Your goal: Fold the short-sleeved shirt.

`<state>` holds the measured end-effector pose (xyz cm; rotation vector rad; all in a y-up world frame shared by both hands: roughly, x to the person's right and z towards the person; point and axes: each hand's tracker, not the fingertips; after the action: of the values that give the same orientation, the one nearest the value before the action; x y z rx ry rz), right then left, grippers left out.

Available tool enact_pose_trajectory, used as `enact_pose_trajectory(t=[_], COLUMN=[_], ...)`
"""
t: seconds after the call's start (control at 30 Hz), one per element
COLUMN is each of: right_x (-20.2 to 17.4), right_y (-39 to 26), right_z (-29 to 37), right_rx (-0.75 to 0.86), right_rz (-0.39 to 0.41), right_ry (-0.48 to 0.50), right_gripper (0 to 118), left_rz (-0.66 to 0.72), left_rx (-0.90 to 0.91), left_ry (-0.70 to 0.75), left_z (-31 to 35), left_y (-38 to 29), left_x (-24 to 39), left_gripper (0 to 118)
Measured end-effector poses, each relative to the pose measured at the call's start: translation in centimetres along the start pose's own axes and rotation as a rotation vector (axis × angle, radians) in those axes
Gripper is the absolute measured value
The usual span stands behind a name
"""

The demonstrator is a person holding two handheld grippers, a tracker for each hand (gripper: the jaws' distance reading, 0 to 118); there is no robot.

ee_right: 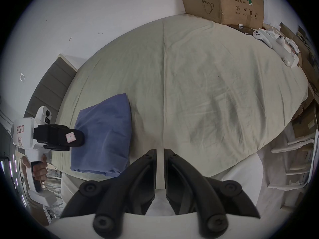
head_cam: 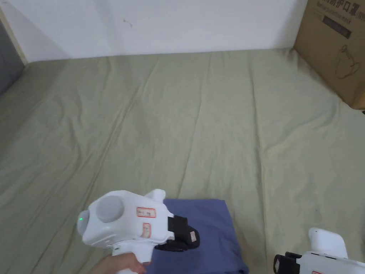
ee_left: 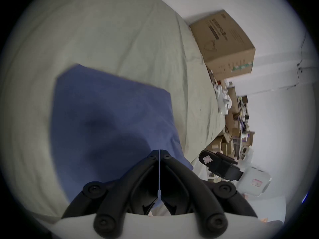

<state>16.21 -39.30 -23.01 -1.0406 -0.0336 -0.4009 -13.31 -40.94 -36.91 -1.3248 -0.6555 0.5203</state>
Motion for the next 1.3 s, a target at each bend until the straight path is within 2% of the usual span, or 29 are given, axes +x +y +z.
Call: enact_pose_trajectory(t=[0.1,0.23,0.37,0.53,0.7,0.87,0.97,1.03,1.07,1.13,1.23,1.27,1.3], right_x=[0.3,0.7,0.8,0.6,-1.0,-5.1,-7.9,-9.8,-10.7,-12.2,-14.0,-14.2,-14.3], right_y=[-0.1,-0.2,-0.2,0.0,0.5,1.6,2.5,3.3,3.7,4.2,4.4,4.3,4.2], right_z=[0.1,0.5,1.0,1.2,1.0,0.1,-1.1,-2.2,-2.8,-3.5,-5.0,-5.7,-6.4], right_rx=[-0.002,-0.001,0.006,0.009,0.011,0.008,0.007,-0.010,-0.016,-0.024,-0.049,-0.061,-0.069], right_rz=[-0.013,-0.029,-0.026,-0.015,0.020,0.125,0.197,0.222,0.238,0.276,0.326,0.330,0.334], right_ry=[-0.004,-0.010,-0.015,-0.024,0.003,0.057,0.115,0.112,0.121,0.122,0.105,0.106,0.107], right_gripper=[10,10,10,10,10,10,10,10,10,10,10,10,10], left_rz=[-0.005,-0.166,-0.222,-0.202,-0.070,0.044,0.140,0.167,0.165,0.173,0.156,0.157,0.161], left_rx=[-0.061,-0.190,-0.241,-0.129,0.084,0.207,0.261,0.290,0.286,0.283,0.267,0.254,0.249], left_ry=[0.025,0.071,0.028,-0.032,-0.103,0.062,0.039,0.010,0.008,-0.003,-0.035,-0.039,-0.041], left_z=[-3.8,-8.8,-10.3,-5.5,3.5,9.9,11.6,12.1,12.2,12.3,12.1,12.0,12.0], left_y=[-0.3,-1.1,-2.5,-3.1,-3.3,-5.0,-6.3,-7.0,-7.3,-7.5,-7.6,-7.4,-7.3], left_x=[2.1,5.7,7.6,6.7,1.8,-5.8,-9.0,-10.3,-10.7,-11.1,-11.4,-11.5,-11.6], left_gripper=[1,1,1,1,0,0,1,1,5,19,25,31,46])
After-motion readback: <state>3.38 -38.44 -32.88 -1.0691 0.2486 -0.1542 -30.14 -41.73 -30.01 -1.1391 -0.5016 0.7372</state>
